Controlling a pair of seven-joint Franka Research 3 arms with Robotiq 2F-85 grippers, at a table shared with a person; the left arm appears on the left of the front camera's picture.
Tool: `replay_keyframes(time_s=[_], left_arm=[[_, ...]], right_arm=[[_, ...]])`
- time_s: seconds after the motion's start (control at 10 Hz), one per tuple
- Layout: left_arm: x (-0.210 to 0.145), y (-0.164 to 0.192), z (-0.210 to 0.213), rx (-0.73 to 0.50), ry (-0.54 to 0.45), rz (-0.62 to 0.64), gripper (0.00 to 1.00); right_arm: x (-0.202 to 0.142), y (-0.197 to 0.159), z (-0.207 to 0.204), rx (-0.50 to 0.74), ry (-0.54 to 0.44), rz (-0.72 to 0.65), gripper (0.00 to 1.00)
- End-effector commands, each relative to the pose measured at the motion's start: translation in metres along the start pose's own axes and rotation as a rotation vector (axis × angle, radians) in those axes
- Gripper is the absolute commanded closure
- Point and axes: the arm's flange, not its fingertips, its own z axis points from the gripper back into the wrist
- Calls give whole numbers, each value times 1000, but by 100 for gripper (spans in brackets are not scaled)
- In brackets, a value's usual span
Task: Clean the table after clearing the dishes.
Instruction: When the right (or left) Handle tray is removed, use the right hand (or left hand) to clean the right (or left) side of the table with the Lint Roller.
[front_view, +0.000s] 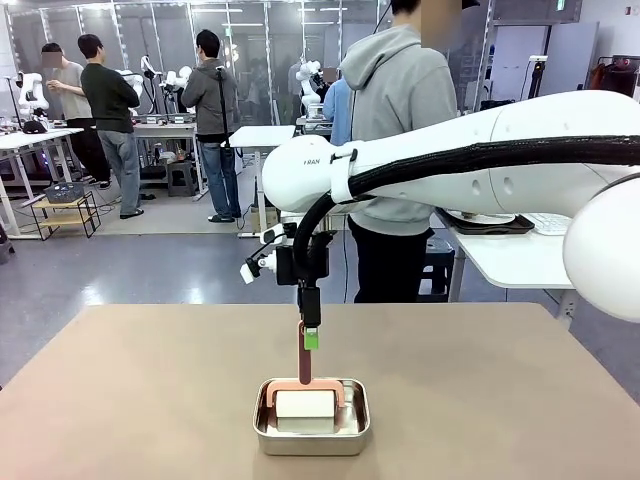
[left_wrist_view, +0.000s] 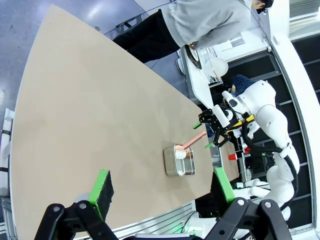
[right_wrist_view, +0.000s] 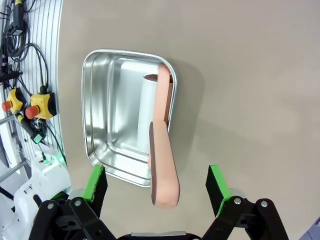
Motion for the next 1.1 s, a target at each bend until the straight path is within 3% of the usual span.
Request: replay_keyframes(time_s=[0.0,0.1,0.4,0.5,0.6,0.7,0.8,0.9,1.0], left_arm=[[2,-3,3,-14,1,8,0],[2,-3,3,-14,1,8,0],[2,-3,3,-14,1,8,0],[2,-3,3,-14,1,8,0],[2,-3,3,-14,1,8,0],[2,-3,3,-14,1,8,0],[2,-3,3,-14,1,8,0],[2,-3,3,-14,1,8,0],[2,-3,3,-14,1,8,0]], right_arm=[[12,0,3,6,10,-33,0],[12,-1,3,8,11,-36,5],[13,-1,2,18,7,-35,36],[14,-1,2,20,7,-36,24],[15,-2,2,23,10,-37,56],[14,-2,2,24,5,-37,44],[14,-2,3,23,1,-37,76],[15,-2,3,23,-2,-38,54],[15,-2,3,22,-7,-37,95]])
